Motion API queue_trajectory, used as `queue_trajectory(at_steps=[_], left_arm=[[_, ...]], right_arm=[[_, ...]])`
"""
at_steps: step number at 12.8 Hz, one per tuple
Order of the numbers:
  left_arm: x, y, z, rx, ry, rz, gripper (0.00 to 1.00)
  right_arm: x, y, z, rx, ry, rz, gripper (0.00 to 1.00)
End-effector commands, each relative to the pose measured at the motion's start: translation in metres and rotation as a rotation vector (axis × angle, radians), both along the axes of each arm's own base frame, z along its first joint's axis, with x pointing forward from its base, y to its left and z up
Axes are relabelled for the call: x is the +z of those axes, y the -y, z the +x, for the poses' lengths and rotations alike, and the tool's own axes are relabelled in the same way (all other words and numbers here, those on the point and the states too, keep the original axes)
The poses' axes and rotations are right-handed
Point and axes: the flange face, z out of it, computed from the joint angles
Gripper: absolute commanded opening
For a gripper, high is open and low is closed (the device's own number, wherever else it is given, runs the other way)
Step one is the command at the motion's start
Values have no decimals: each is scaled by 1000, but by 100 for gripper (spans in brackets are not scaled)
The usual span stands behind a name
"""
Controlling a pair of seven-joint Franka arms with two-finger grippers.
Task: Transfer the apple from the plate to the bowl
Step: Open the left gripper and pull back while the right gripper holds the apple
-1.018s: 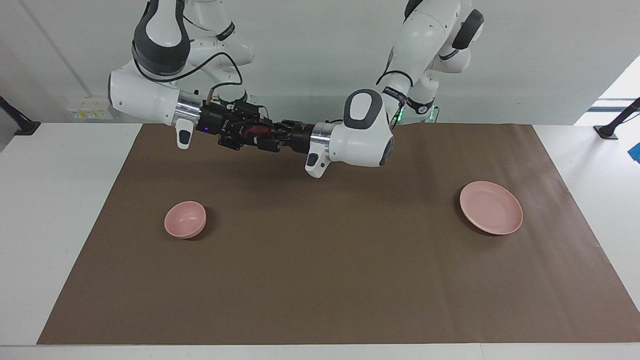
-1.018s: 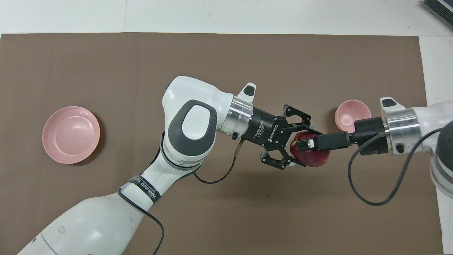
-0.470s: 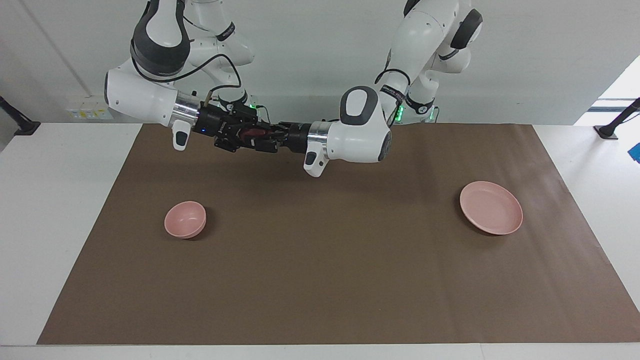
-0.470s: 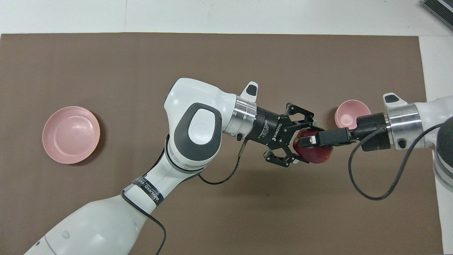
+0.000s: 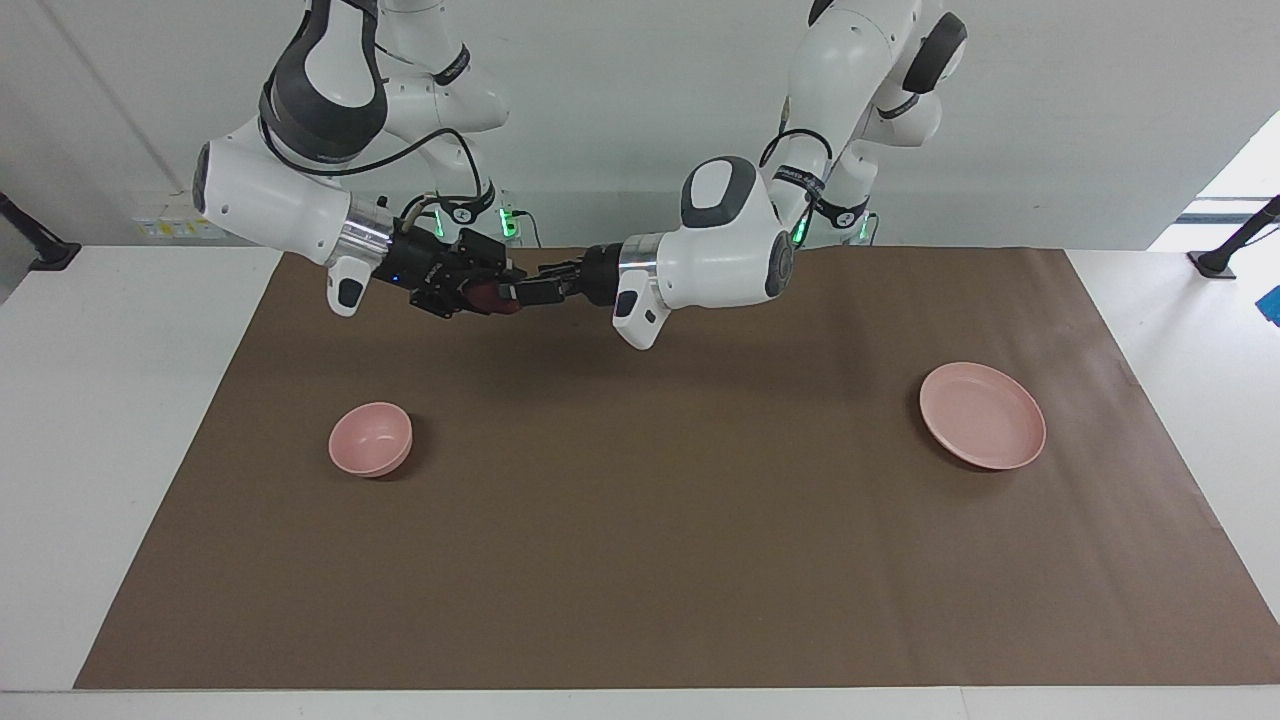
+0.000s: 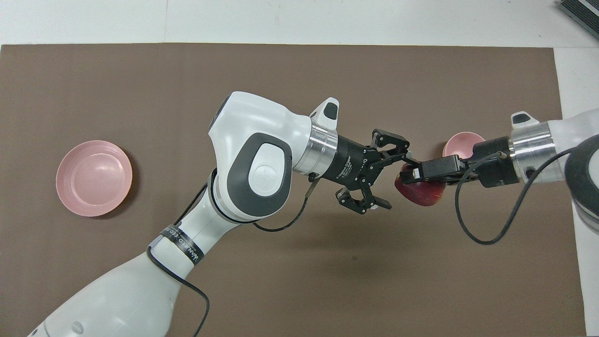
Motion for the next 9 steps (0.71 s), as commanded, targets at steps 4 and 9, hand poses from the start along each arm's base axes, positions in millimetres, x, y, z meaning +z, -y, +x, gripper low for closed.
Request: queue_trajectory(at_steps=[4, 9], left_arm=[[-11, -64, 40, -26, 218, 277, 100], [-5, -141, 76, -85, 398, 508, 100]], right_arm=[[-10, 47, 22, 59, 70, -339, 0], [-36, 61, 63, 300, 197, -745, 0]])
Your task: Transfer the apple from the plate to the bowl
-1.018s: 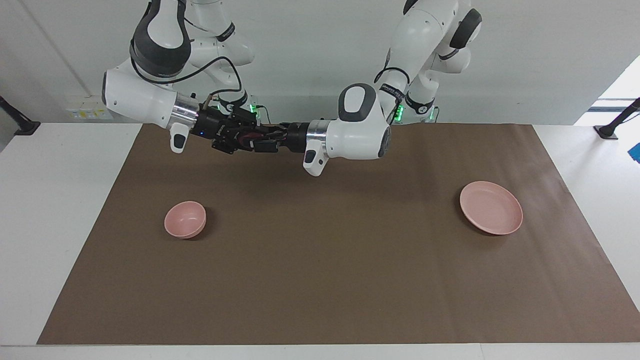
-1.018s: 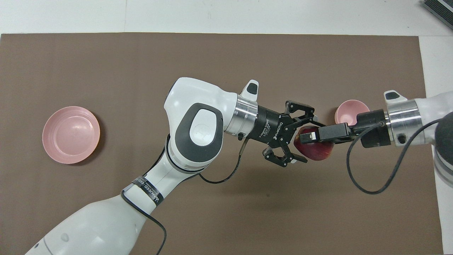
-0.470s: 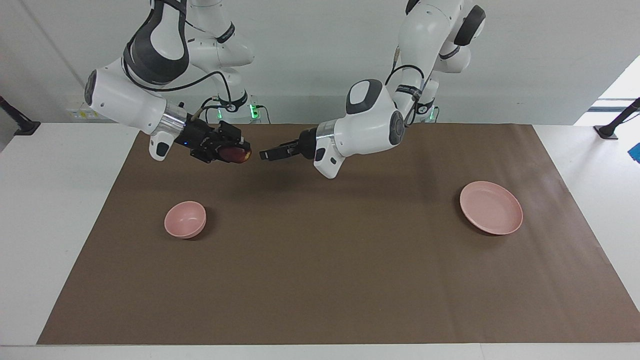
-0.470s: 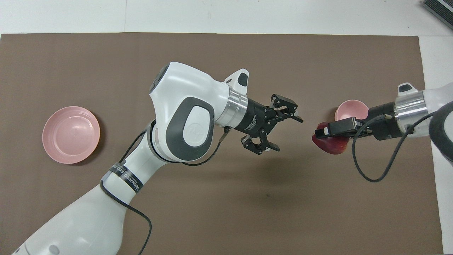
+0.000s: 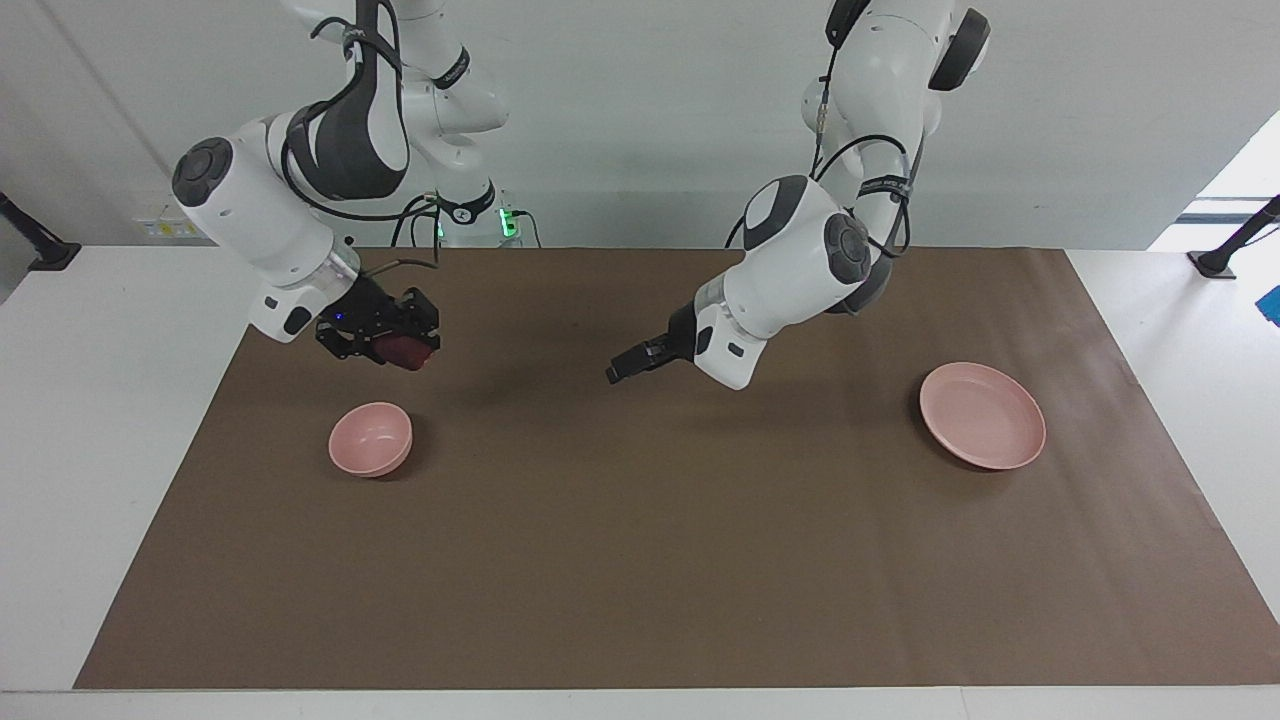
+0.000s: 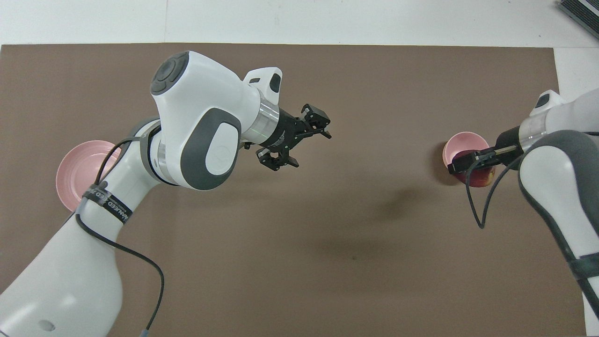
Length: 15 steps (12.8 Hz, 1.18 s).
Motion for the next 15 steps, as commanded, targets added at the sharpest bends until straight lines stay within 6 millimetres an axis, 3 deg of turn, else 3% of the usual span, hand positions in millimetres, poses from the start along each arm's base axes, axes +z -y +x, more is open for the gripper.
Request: queue_trajectory(at_steps=[1, 4, 5, 7, 10, 12, 15], left_arm=[[17, -41, 8, -64, 99, 127, 100], [32, -88, 21, -98, 191, 275, 100], [43, -105, 22, -106, 211, 289, 100], [56, -153, 25, -181, 264, 320, 100], [67, -205, 11, -255, 318, 403, 100], [69, -233, 0, -370, 342, 456, 100], [93, -282, -12, -549, 345, 460, 100]], right_arm=[[1, -5, 35, 166, 47, -188, 0], [-10, -17, 64, 307, 108, -340, 0], [-14, -31, 69, 356, 120, -379, 0], [-24, -34, 76, 401, 142, -427, 0], [-43, -37, 87, 462, 177, -483, 0], [-56, -33, 81, 552, 137, -488, 0], [-79, -26, 67, 595, 70, -474, 0]])
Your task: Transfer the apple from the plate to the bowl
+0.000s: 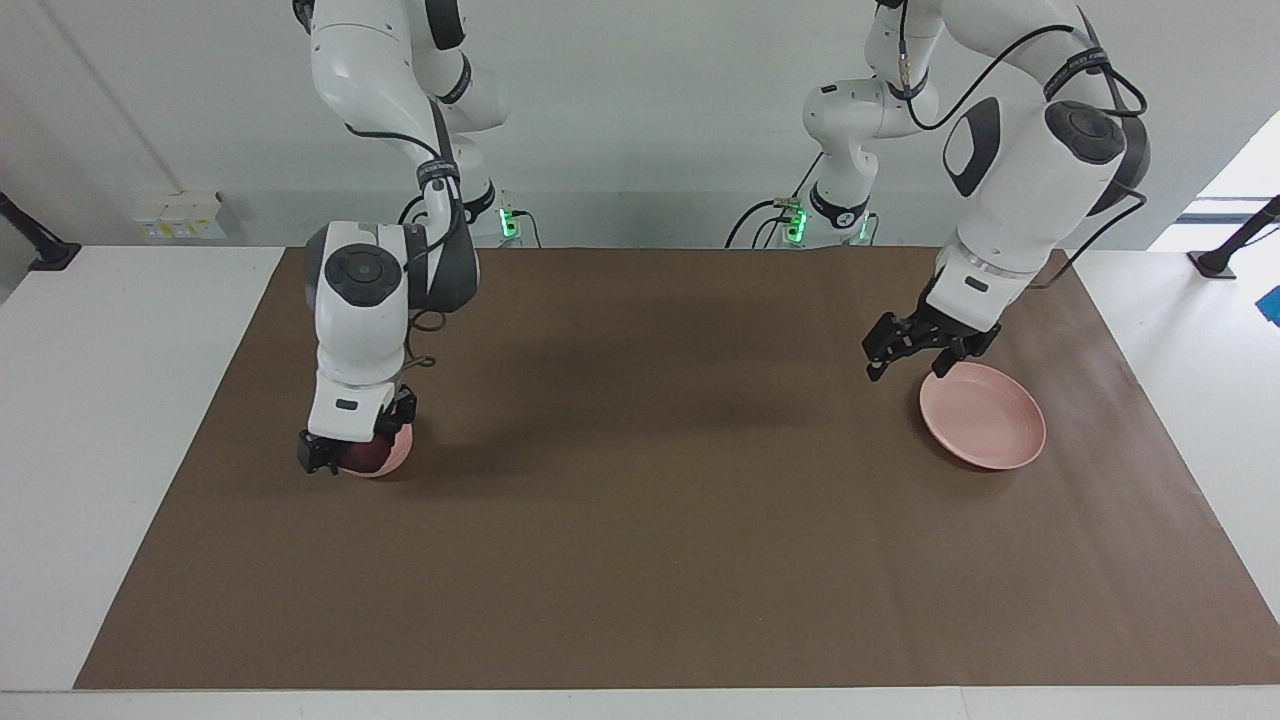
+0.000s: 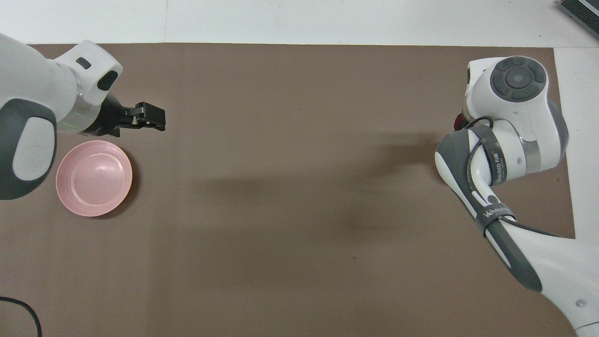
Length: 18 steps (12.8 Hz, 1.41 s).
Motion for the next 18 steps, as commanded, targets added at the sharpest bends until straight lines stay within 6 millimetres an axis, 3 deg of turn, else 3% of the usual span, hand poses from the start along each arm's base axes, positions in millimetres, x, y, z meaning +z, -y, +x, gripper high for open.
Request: queue_trajectory(at_steps=[1, 5, 8, 11, 12, 16, 17, 18], left_arm=[[25, -45, -20, -121, -16, 50, 100], [68, -55, -29, -119, -46, 54, 100], [77, -57, -38, -113, -55, 61, 100], [81, -81, -38, -73, -55, 62, 100], [80, -91, -39, -56, -68, 62, 100], [82, -91, -41, -54, -65, 63, 100], [83, -94, -41, -51, -65, 63, 100], [83, -96, -42, -48, -67, 63, 100]], right_arm=[[-23, 6, -16, 43, -60, -19, 0], [-37, 20, -24, 84, -113, -21, 0], [-47, 27, -30, 88, -114, -13, 0], [-49, 29, -30, 84, -110, -8, 3], [-49, 29, -30, 79, -109, -6, 17], [-51, 28, -30, 67, -110, 2, 92], [-51, 28, -30, 66, -111, 1, 100], [-50, 27, -29, 64, -114, 1, 100]])
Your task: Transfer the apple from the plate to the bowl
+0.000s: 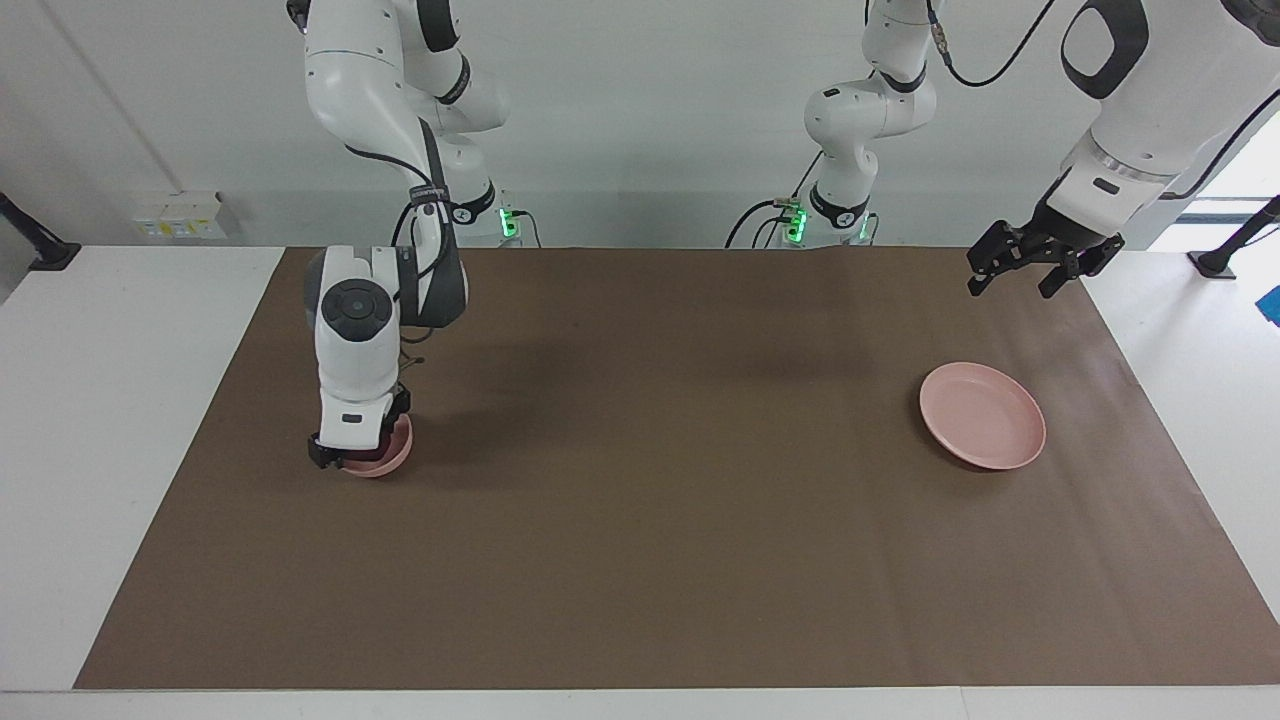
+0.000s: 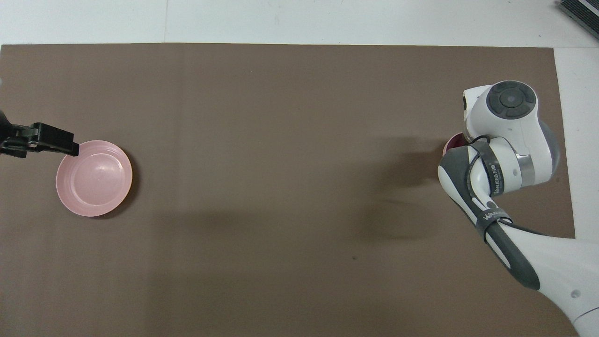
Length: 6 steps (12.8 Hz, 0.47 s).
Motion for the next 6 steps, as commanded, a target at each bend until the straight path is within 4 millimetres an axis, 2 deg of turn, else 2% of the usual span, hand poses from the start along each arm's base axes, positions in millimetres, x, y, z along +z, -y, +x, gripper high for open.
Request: queue_trajectory(at_steps=[1, 2, 4, 6], left_arm=[[8, -9, -7, 2, -4, 21, 100], [8, -15, -6, 7, -1, 21, 100], [9, -14, -7, 6, -2, 21, 100], [9, -14, -7, 3, -2, 21, 100]], right_arm=[[8, 1, -2, 8, 8, 3, 100], [11, -1, -1, 4, 9, 10, 100], [35, -3, 1, -49, 29, 47, 100], [76, -2, -5, -130, 91, 105, 100]])
